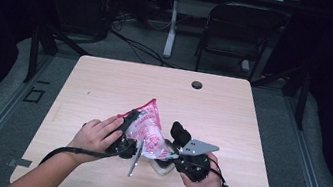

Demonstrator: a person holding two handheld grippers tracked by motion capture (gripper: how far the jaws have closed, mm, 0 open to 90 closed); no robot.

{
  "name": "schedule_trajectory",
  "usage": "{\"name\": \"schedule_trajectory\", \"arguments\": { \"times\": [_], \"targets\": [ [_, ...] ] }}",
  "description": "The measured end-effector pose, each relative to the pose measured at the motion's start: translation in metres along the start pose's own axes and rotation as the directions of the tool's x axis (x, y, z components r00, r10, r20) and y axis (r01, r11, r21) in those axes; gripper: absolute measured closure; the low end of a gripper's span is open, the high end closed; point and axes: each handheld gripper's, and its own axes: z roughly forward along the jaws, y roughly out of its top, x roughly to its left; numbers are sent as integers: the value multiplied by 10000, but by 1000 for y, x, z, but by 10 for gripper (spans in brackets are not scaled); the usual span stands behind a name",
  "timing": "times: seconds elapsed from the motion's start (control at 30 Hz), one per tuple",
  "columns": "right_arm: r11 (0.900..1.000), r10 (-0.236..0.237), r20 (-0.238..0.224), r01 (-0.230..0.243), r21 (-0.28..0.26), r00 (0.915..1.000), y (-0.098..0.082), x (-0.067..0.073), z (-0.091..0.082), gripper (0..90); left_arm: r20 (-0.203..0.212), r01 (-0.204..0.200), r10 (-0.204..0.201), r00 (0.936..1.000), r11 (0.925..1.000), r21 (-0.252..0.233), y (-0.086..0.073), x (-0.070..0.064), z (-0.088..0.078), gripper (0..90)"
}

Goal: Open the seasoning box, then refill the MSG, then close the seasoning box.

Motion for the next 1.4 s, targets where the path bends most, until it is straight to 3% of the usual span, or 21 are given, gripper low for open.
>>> {"name": "schedule_trajectory", "arguments": {
  "times": [1.4],
  "targets": [
    [10000,76,-30,-76,13,10000,0,0,2,900,-150,-89,88,9998,10000,-9,1,2,-2,686]
  ]
}}
